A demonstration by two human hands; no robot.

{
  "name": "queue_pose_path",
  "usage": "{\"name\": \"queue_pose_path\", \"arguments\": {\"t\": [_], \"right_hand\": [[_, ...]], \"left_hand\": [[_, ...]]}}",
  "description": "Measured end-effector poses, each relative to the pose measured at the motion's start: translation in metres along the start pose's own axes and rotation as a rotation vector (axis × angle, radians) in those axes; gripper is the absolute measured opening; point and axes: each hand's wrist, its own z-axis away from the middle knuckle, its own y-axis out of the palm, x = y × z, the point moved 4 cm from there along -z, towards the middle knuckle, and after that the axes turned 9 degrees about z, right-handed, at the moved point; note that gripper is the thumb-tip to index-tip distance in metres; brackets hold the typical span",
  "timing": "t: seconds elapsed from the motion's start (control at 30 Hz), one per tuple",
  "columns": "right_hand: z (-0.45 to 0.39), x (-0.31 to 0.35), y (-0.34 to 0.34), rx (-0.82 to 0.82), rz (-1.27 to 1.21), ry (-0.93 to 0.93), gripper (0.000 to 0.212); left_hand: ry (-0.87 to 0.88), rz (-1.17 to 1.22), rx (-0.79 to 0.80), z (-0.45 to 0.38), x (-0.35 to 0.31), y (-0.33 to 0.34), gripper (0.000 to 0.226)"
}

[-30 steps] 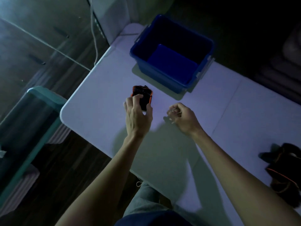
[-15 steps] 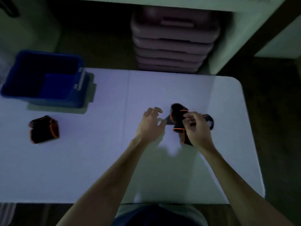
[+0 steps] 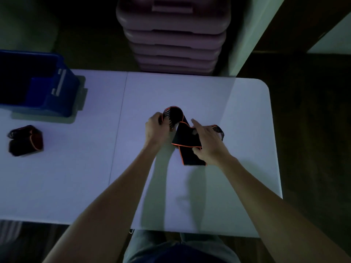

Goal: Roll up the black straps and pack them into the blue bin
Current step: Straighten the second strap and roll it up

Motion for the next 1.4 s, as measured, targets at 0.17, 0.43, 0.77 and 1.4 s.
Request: {"name": "queue_pose_path", "arguments": {"t": [0.17,0.43,0.77,1.4], "right_hand": [[0.009,-0.011,0.003,-0.051,0.193,-0.169,0.023],[0.02,-0.005,-0.011,-0.168,0.087,0.001,0.035],[-0.013,0.119,-0.113,-0.437,-0.602,-0.025,0.043],[-0.067,0.223,-0.162,-0.367,-0.849,0.089,0.049]], "left_hand": [[0.041,0.298,-0.103,-0.016,-0.034,-0.032,0.012],[0.305,0.487,-0.091,0.007,-0.115,-0.06,0.01],[0.612,0.359,0.038,0.044,-0.163,-0.073,0.025],[-0.027,0.193,0.516,0.012,-0.049,-0.16,0.021]]}}
